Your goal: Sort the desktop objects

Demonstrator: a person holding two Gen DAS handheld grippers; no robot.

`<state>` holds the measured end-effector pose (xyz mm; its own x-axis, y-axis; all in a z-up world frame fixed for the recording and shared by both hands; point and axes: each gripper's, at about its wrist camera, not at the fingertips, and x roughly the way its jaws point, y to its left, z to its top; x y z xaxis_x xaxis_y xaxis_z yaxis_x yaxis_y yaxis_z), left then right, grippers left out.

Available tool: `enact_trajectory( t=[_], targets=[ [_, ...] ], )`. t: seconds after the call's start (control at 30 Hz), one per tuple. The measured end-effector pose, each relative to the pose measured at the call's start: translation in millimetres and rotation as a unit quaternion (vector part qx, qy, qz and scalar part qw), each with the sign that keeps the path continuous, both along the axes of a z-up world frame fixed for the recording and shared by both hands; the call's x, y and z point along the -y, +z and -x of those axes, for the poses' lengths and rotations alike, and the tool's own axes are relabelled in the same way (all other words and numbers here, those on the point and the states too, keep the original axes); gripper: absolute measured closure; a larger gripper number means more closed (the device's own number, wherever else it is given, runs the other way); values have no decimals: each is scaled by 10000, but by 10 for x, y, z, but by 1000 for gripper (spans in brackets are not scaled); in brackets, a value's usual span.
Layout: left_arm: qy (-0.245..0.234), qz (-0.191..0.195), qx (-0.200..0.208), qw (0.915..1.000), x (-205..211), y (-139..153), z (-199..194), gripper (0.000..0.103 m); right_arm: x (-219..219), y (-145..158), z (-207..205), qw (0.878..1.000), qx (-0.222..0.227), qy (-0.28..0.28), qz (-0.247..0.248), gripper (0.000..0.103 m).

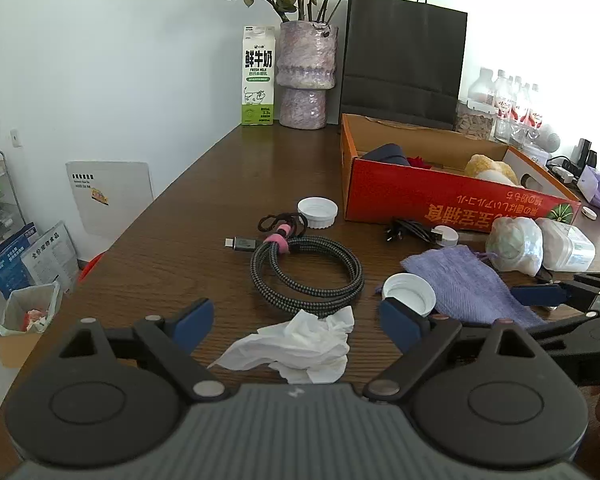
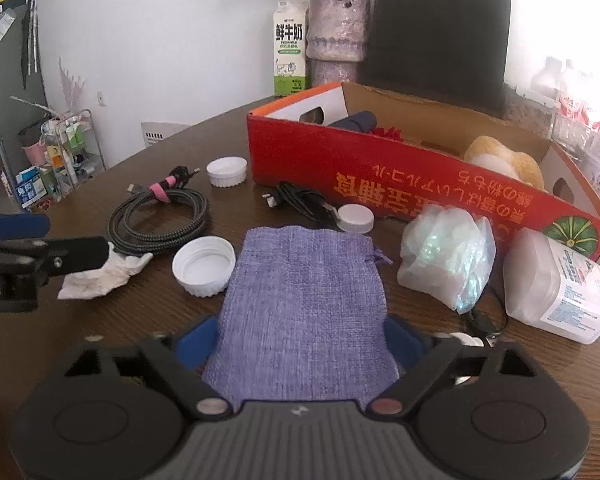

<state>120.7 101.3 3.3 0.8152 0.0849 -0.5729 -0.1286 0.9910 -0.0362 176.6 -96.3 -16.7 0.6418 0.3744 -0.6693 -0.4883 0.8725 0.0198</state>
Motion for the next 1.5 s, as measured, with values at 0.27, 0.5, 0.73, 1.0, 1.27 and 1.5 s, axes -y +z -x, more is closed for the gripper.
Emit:
enact_trajectory(
  t=[0.27,0.5,0.73,1.0,1.27,1.5],
  targets=[
    [-7,-34,-25,10000,-19,14,-53,9,98,83,1,9995,85,-128,-260,96],
    [-143,-195,-153,9996,106,79,-360,0,233,311,15,9977,440,-259,-456,96],
    [42,-364,-600,9975,160,34,-780,0,333,480,1,9957,701,-353,-482,96],
    [51,-308,-1059,9939,119,-117,-986,0,395,438,-56,9946,697,-539,-543,96],
    [49,-186,-1148,9932,80,-169,-1022,12,415,385,-103,9942,695,-627,-533,96],
    [-47,-145,-1053,9943,101,-130,-989,14,433,382,-112,9936,674,-707,-562,96]
  ],
)
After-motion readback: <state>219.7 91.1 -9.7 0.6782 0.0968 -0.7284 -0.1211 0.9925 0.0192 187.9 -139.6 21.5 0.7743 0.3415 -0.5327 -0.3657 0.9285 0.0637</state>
